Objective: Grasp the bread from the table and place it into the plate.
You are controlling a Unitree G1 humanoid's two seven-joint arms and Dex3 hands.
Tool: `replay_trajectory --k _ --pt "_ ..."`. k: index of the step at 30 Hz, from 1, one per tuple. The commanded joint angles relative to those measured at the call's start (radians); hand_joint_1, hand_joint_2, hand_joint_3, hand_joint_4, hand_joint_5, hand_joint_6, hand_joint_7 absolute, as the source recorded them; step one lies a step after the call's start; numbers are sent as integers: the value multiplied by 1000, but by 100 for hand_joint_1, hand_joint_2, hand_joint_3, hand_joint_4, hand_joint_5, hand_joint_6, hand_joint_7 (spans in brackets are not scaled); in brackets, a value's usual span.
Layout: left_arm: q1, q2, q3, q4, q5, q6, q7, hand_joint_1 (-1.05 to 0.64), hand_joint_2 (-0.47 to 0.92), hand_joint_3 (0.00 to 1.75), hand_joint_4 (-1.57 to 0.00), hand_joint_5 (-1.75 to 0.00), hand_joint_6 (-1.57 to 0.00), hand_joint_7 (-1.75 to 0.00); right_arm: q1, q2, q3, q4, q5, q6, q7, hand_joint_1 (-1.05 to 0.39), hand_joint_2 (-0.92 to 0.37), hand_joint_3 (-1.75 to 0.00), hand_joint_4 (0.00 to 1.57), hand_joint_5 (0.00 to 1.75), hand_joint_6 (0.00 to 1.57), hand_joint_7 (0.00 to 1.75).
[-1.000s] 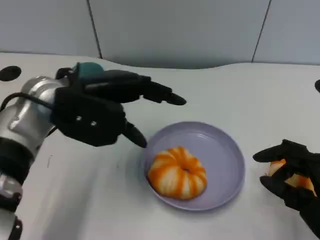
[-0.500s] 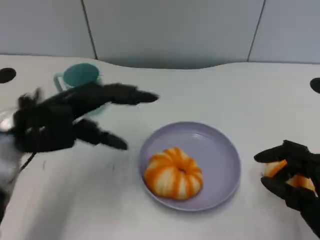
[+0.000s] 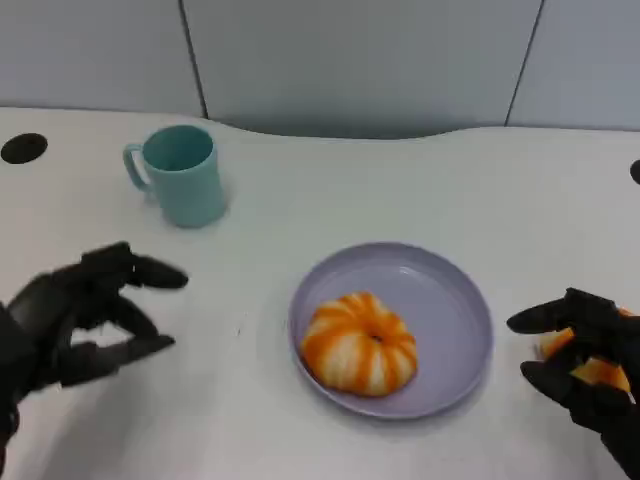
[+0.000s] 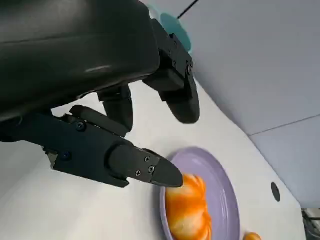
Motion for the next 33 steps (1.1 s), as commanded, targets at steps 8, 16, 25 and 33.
replay_trajectory --k 8,16,25,33 --pt "93 -8 -11 16 -50 52 -87 -40 92 6 -67 -175 -49 -175 24 4 -7 -53 5 35 -3 -25 -92 -21 70 123 70 75" --pt "-39 33 -8 230 -55 30 -224 -41 88 3 -65 -175 -49 -175 28 4 -2 -73 -13 62 -8 -26 -92 -23 68 120 70 74" --pt "-99 15 4 331 -62 14 -232 -42 87 2 -65 -175 -51 -175 22 -1 -6 -58 -10 59 -8 -25 -92 -22 69 117 70 72" --pt "-142 2 -18 397 -41 -30 -253 -45 89 2 -66 -175 -51 -175 -21 -20 -29 37 31 -4 7 -24 -92 -19 73 117 73 71"
